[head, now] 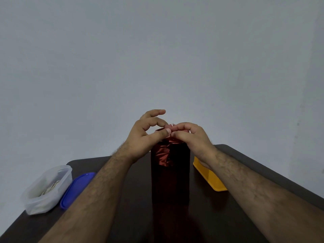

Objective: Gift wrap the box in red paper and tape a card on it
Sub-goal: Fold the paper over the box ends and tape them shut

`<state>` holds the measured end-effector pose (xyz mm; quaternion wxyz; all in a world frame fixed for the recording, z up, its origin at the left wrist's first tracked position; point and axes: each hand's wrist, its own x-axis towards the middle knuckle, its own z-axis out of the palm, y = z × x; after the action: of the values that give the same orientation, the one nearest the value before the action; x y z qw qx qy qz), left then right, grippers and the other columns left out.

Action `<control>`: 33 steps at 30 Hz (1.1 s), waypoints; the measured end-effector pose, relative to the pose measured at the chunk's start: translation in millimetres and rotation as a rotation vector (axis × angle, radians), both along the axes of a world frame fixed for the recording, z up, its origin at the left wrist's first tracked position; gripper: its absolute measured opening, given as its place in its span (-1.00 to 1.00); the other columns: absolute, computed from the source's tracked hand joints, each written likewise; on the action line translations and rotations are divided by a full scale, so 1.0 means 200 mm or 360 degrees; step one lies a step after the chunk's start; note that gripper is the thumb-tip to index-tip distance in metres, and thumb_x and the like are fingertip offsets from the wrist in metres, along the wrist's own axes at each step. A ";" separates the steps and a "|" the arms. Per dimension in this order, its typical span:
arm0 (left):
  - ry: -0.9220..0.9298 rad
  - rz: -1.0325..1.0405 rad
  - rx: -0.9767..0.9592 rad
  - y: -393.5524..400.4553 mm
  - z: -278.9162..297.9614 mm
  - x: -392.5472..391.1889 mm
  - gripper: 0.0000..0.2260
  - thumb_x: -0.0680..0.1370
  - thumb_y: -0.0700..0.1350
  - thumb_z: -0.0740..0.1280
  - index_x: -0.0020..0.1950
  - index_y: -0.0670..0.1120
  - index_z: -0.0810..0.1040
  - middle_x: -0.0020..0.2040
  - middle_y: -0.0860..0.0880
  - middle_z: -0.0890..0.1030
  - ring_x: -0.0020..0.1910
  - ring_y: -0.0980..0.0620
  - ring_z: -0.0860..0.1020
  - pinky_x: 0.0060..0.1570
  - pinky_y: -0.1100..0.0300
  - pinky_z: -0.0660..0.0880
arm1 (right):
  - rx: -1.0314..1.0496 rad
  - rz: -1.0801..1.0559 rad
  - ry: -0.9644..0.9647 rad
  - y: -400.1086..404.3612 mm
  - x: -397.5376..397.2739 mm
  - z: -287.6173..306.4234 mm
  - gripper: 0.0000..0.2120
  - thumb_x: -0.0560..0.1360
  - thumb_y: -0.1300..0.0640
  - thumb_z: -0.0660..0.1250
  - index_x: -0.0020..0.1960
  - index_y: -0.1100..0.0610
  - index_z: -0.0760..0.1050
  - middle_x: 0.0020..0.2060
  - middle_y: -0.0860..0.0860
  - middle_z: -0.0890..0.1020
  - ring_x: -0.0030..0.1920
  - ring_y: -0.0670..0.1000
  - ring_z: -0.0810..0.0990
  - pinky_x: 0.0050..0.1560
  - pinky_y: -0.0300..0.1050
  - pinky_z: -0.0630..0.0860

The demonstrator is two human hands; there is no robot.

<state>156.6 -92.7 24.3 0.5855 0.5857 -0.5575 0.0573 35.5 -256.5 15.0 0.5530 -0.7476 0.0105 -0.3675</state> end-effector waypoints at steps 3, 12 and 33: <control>-0.0016 0.0030 0.0089 0.01 0.00 0.00 -0.83 0.45 -0.01 0.58 0.01 0.04 0.78 0.46 0.22 0.51 0.53 0.24 0.37 0.45 0.08 0.33 | -0.0026 0.0049 0.0067 -0.01 -0.01 -0.01 -0.85 0.56 0.17 0.47 0.11 0.08 0.74 0.01 -0.01 0.77 0.09 -0.05 0.73 0.12 -0.15 0.63; -0.0077 -0.0010 0.0144 0.02 -0.01 0.05 -0.89 0.45 -0.07 0.52 -0.06 -0.04 0.79 0.44 0.18 0.55 0.53 0.29 0.36 0.35 0.22 0.28 | 0.0073 0.0156 0.0225 -0.03 -0.04 0.00 -0.69 0.53 0.07 0.51 0.27 0.03 0.67 0.11 -0.07 0.76 0.12 -0.11 0.72 0.08 -0.19 0.55; 0.0403 -0.0122 0.0207 -0.05 0.00 -0.02 -0.68 0.61 0.23 0.33 0.30 0.18 0.67 0.40 0.12 0.59 0.36 0.13 0.60 0.34 0.07 0.53 | 0.0157 0.0206 0.0182 -0.03 0.01 -0.02 -0.63 0.59 -0.17 0.30 0.36 -0.14 0.55 0.23 0.11 0.70 0.29 0.17 0.66 0.41 0.26 0.52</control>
<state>153.0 -103.1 23.4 0.6137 0.6033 -0.5037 -0.0759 38.1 -263.3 10.0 0.6101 -0.7384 0.0118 -0.2869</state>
